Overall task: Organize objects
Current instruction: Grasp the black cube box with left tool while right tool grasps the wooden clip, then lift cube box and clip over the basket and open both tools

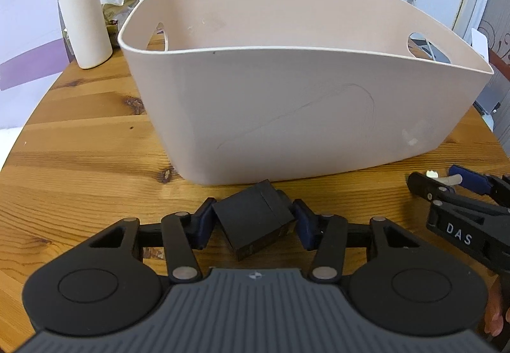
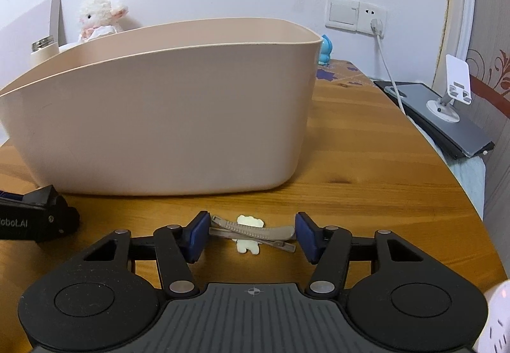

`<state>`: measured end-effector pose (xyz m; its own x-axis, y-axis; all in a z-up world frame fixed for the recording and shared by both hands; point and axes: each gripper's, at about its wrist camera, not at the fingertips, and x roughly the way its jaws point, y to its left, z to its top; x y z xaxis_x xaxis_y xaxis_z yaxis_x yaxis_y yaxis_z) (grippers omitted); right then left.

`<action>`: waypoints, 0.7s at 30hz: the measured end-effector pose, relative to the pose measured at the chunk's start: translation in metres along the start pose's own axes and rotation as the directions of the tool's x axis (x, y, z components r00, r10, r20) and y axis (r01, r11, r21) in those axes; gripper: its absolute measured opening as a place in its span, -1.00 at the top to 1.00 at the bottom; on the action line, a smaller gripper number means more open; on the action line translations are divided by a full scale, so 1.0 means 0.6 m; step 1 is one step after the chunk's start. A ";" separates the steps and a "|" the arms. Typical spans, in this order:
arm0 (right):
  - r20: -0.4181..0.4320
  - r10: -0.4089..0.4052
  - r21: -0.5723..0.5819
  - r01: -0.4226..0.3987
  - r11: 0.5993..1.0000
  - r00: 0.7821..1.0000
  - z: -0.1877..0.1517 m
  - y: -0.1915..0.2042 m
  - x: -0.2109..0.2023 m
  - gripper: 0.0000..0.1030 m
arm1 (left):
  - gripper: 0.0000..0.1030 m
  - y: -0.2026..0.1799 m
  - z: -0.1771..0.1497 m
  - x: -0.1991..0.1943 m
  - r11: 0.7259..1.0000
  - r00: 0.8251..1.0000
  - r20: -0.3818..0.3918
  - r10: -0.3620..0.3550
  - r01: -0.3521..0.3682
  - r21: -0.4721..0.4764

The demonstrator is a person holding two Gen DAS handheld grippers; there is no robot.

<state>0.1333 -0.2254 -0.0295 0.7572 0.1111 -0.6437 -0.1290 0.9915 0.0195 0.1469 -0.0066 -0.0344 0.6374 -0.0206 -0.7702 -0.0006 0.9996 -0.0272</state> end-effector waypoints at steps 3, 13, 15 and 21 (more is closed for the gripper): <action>0.014 0.005 0.006 -0.005 1.000 1.000 -0.001 -0.003 -0.019 -0.06 | -0.04 0.002 -0.007 -0.007 1.000 1.000 0.004 0.005 -0.005 0.007; 0.101 0.031 -0.005 -0.031 1.000 0.994 0.006 0.006 -0.103 -0.06 | -0.04 0.017 -0.019 -0.066 0.999 0.997 0.073 0.010 -0.013 0.043; 0.126 0.036 -0.011 -0.035 0.999 0.991 0.011 0.008 -0.121 -0.06 | -0.04 0.015 -0.020 -0.086 0.998 0.995 0.101 0.014 -0.020 0.061; 0.201 0.049 -0.031 -0.044 0.999 0.978 0.028 0.016 -0.167 -0.06 | -0.04 0.009 -0.012 -0.136 0.995 0.984 0.178 0.003 -0.021 0.101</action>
<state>0.0673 -0.2261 0.0481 0.8634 0.1712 -0.4746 -0.1816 0.9831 0.0241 0.0897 0.0001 0.0237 0.7644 -0.0143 -0.6445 0.0635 0.9966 0.0532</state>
